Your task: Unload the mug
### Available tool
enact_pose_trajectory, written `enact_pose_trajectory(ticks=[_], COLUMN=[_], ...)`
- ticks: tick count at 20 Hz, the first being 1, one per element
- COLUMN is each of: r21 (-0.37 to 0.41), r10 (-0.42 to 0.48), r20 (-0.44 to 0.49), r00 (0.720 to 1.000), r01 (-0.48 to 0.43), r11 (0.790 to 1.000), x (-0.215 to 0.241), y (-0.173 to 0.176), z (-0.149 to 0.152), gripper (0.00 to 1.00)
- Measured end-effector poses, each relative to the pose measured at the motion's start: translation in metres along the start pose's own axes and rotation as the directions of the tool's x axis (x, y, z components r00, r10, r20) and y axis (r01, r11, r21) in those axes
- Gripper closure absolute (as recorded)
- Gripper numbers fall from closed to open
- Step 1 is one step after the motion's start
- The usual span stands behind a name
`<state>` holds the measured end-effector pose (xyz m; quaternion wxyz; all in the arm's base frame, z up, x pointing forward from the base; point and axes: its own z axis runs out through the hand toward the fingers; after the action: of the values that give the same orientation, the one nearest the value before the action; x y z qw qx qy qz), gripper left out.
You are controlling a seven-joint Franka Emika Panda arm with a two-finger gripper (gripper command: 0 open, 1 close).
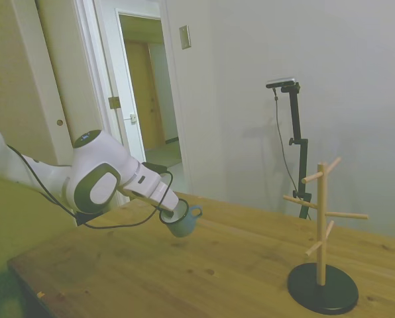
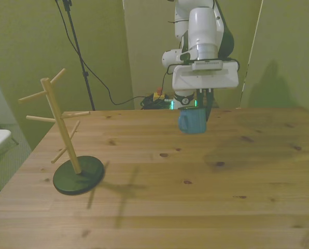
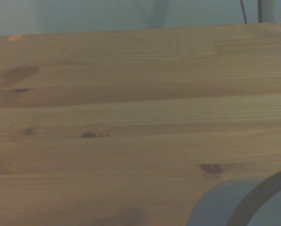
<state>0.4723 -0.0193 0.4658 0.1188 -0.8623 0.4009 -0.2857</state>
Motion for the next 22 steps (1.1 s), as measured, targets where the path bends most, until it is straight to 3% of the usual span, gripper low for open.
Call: enact_pose_trajectory(ticks=[3, 12, 22], r21=[-0.048, -0.176, -0.235], r10=[-0.006, -0.023, -0.016], r20=[0.061, 0.208, 0.268], r00=[0.998, 0.978, 0.963], r01=[0.009, 0.060, 0.082], r11=[0.999, 0.983, 0.969], x=[-0.004, -0.023, -0.026], y=[0.010, 0.027, 0.033], z=[-0.005, 0.023, 0.051], gripper=[1.00, 1.00, 1.00])
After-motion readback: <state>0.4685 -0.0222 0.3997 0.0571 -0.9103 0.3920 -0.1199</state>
